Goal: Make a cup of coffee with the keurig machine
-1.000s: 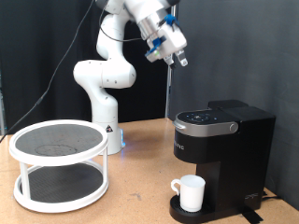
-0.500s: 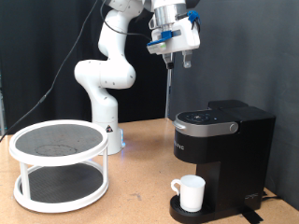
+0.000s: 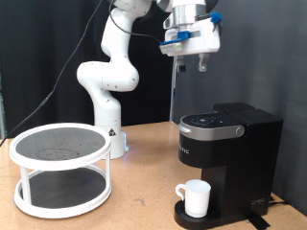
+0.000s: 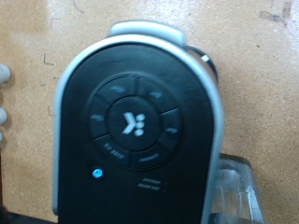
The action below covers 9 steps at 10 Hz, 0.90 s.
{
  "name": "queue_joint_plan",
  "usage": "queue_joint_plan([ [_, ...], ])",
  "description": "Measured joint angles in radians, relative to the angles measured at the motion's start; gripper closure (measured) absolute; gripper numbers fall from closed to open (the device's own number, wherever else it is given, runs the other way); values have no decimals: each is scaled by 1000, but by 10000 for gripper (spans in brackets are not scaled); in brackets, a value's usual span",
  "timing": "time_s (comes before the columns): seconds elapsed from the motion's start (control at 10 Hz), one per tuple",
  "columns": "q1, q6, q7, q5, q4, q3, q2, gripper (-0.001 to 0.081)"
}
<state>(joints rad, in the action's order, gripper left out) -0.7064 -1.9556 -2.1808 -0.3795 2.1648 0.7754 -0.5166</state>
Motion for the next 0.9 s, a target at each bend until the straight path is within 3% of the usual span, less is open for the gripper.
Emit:
queue_joint_plan([
  [0.4, -47, 34, -1, 106, -138, 101, 189, 72],
  [0.6, -60, 33, -24, 176, -158, 145, 251, 72],
  [0.9, -62, 30, -28, 220, -141, 178, 286, 72],
])
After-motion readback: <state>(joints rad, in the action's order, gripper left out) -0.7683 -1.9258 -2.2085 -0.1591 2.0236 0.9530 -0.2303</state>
